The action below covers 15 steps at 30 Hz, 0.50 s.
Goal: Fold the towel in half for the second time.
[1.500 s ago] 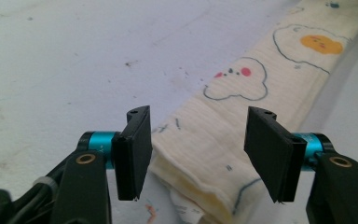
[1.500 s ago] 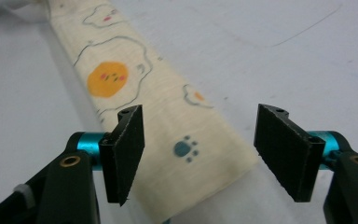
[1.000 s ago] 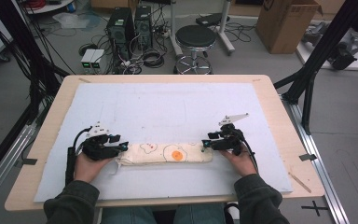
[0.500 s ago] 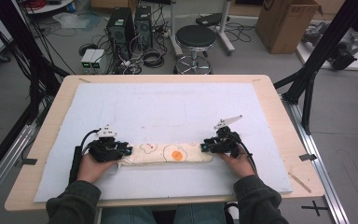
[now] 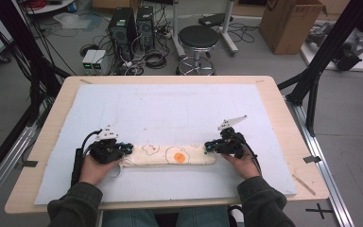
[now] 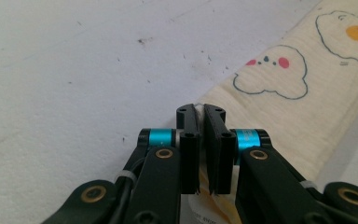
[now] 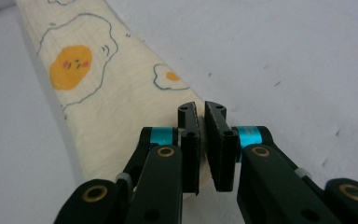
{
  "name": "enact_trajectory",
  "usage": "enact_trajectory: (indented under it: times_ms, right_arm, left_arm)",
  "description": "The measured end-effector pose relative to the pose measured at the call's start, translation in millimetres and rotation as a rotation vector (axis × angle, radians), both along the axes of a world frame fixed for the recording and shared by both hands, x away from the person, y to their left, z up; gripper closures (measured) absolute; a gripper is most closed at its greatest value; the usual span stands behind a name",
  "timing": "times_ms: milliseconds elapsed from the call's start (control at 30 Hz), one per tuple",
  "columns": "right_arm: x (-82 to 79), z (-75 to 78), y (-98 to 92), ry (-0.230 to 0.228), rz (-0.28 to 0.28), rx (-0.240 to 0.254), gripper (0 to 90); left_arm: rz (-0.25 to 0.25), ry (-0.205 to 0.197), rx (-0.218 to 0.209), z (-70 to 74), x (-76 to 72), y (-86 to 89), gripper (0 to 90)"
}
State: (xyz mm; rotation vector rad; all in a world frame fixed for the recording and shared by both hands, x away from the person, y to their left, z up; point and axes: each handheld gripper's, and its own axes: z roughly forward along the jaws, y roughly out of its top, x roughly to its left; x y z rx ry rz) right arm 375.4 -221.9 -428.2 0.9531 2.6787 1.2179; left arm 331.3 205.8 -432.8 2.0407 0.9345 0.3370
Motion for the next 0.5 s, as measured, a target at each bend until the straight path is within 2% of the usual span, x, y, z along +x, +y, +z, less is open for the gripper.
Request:
enact_trajectory:
  times_ms: [133,333,433,500]
  right_arm:
    - [3.5,9.2,1.3,-0.019,-0.008,-0.007,84.7]
    - [13.6,19.7,2.1,-0.052,-0.032,-0.028,84.7]
    - [20.9,23.8,1.8,-0.063,-0.048,-0.028,84.7]
    - [26.3,25.5,1.5,-0.066,-0.061,-0.031,84.7]
  left_arm:
    - [0.014,-0.014,0.001,3.2,3.6,-1.8,84.6]
    - [0.064,-0.028,-0.032,4.8,13.1,-1.9,84.8]
    - [0.069,-0.035,-0.009,8.8,21.2,-5.8,84.7]
    - [0.090,-0.037,-0.028,10.6,27.4,-7.2,84.7]
